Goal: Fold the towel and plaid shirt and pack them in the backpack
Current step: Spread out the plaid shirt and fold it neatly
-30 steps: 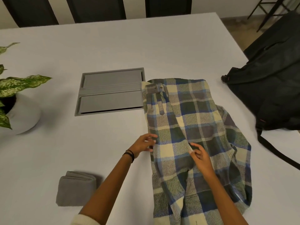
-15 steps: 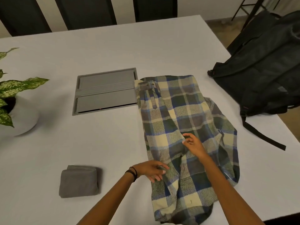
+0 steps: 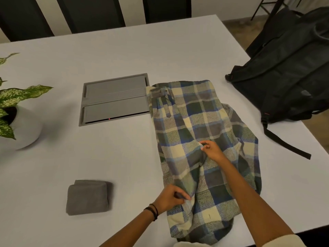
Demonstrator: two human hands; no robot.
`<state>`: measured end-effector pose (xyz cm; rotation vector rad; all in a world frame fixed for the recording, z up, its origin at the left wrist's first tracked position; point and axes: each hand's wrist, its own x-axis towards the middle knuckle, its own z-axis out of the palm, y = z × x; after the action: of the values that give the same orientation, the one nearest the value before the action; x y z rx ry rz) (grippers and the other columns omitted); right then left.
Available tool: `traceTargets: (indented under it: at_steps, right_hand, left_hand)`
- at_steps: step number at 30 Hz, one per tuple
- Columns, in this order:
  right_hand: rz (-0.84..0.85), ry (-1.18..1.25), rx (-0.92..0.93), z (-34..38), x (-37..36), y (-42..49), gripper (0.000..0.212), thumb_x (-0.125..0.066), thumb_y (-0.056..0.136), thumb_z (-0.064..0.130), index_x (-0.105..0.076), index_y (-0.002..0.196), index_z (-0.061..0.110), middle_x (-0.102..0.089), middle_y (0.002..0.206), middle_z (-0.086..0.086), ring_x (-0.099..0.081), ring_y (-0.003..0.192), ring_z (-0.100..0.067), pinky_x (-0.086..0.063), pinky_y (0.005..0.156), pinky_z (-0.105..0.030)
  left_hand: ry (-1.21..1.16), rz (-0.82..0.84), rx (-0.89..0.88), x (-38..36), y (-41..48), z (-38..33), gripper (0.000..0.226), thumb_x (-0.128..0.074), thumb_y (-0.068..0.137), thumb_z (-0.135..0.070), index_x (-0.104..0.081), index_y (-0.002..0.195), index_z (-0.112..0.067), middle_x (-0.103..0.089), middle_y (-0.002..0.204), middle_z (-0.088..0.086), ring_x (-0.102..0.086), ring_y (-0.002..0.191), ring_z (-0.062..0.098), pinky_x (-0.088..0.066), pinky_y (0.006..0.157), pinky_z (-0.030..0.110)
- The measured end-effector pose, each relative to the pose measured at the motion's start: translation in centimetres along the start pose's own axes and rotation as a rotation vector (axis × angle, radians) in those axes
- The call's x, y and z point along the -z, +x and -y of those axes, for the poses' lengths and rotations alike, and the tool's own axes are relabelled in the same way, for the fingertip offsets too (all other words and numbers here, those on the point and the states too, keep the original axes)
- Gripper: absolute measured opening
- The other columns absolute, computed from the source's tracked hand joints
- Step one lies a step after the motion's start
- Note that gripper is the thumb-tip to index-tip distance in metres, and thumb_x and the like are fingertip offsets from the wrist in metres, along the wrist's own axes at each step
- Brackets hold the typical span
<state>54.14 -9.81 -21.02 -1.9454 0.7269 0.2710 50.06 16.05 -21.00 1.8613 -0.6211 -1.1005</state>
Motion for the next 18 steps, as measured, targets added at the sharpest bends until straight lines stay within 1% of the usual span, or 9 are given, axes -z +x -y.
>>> traceTargets:
  at_steps: [2, 4, 6, 7, 9, 11, 13, 15, 18]
  right_hand:
    - [-0.014, 0.003, 0.002, -0.1, 0.3, 0.7, 0.032, -0.049, 0.092, -0.001, -0.054, 0.123, -0.001, -0.058, 0.096, -0.008, -0.052, 0.090, -0.018, -0.043, 0.070, -0.019]
    - [-0.012, 0.000, -0.002, 0.0, 0.4, 1.2, 0.032, -0.048, 0.092, -0.002, -0.055, 0.123, -0.001, -0.059, 0.110, -0.013, -0.052, 0.100, -0.021, -0.043, 0.081, -0.027]
    - [0.005, -0.019, 0.005, 0.0, 0.3, 1.5, 0.032, -0.047, 0.092, -0.004, -0.054, 0.123, -0.002, -0.058, 0.118, -0.017, -0.053, 0.106, -0.027, -0.041, 0.085, -0.029]
    - [0.006, -0.030, 0.009, -0.2, 0.3, 1.6, 0.032, -0.046, 0.092, -0.004, -0.054, 0.123, -0.003, -0.058, 0.118, -0.018, -0.054, 0.107, -0.028, -0.041, 0.083, -0.028]
    - [-0.001, -0.042, -0.006, -0.5, 0.1, 1.7, 0.032, -0.046, 0.092, -0.004, -0.054, 0.123, -0.003, -0.059, 0.108, -0.014, -0.055, 0.092, -0.018, -0.042, 0.075, -0.023]
    - [-0.008, -0.064, -0.042, -0.6, -0.1, 1.7, 0.032, -0.044, 0.093, -0.004, -0.054, 0.123, -0.002, -0.054, 0.084, 0.000, -0.047, 0.071, -0.007, -0.038, 0.062, -0.016]
    - [-0.036, -0.101, -0.044, -0.5, -0.4, 1.3, 0.031, -0.043, 0.093, -0.003, -0.055, 0.121, -0.002, -0.049, 0.076, 0.004, -0.044, 0.064, -0.008, -0.038, 0.058, -0.016]
    - [-0.097, -0.159, 0.037, 0.0, -0.8, 0.2, 0.030, -0.046, 0.092, 0.000, -0.054, 0.121, 0.001, -0.054, 0.095, -0.005, -0.053, 0.081, -0.016, -0.045, 0.074, -0.022]
    - [-0.175, -0.210, 0.220, 0.0, -2.0, -2.2, 0.030, -0.050, 0.092, 0.007, -0.053, 0.122, 0.007, -0.044, 0.126, -0.012, -0.048, 0.111, -0.025, -0.042, 0.096, -0.033]
  left_hand:
    - [-0.025, 0.037, -0.023, 0.0, -0.2, -0.1, 0.018, -0.066, 0.082, -0.007, -0.072, 0.099, -0.009, -0.065, 0.081, -0.033, -0.064, 0.087, 0.003, -0.051, 0.082, 0.016]
    - [-0.043, 0.074, -0.026, 0.0, -0.4, -0.3, 0.020, -0.066, 0.083, -0.007, -0.070, 0.103, -0.006, -0.063, 0.083, -0.039, -0.062, 0.087, -0.006, -0.048, 0.083, 0.011]
    - [-0.055, 0.104, -0.025, 0.0, -0.4, -0.3, 0.022, -0.065, 0.084, -0.006, -0.069, 0.105, -0.003, -0.065, 0.091, -0.031, -0.060, 0.087, -0.011, -0.047, 0.082, 0.009]
    - [-0.048, 0.112, -0.028, 0.0, -0.3, -0.3, 0.022, -0.064, 0.085, -0.006, -0.068, 0.106, -0.003, -0.067, 0.098, -0.019, -0.059, 0.087, -0.012, -0.047, 0.081, 0.008]
    - [-0.025, 0.138, -0.040, 0.1, -0.1, -0.3, 0.024, -0.063, 0.085, -0.005, -0.067, 0.108, -0.002, -0.068, 0.108, 0.004, -0.059, 0.086, -0.012, -0.047, 0.081, 0.008]
    - [-0.007, 0.186, -0.035, 0.1, 0.2, 0.0, 0.027, -0.063, 0.085, -0.005, -0.066, 0.112, -0.004, -0.067, 0.111, 0.014, -0.060, 0.083, -0.008, -0.049, 0.082, 0.012]
    - [0.000, 0.260, 0.001, 0.2, 0.4, 0.6, 0.032, -0.062, 0.085, -0.003, -0.063, 0.117, -0.006, -0.065, 0.111, 0.020, -0.062, 0.079, -0.004, -0.051, 0.085, 0.017]
    - [-0.005, 0.343, 0.027, 0.3, 0.5, 1.1, 0.036, -0.060, 0.086, 0.001, -0.059, 0.121, -0.003, -0.063, 0.114, 0.025, -0.063, 0.080, -0.004, -0.050, 0.086, 0.019]
    - [-0.015, 0.398, 0.019, 0.5, 0.3, 1.5, 0.038, -0.060, 0.086, 0.001, -0.056, 0.124, -0.002, -0.059, 0.120, 0.025, -0.062, 0.082, -0.006, -0.050, 0.087, 0.017]
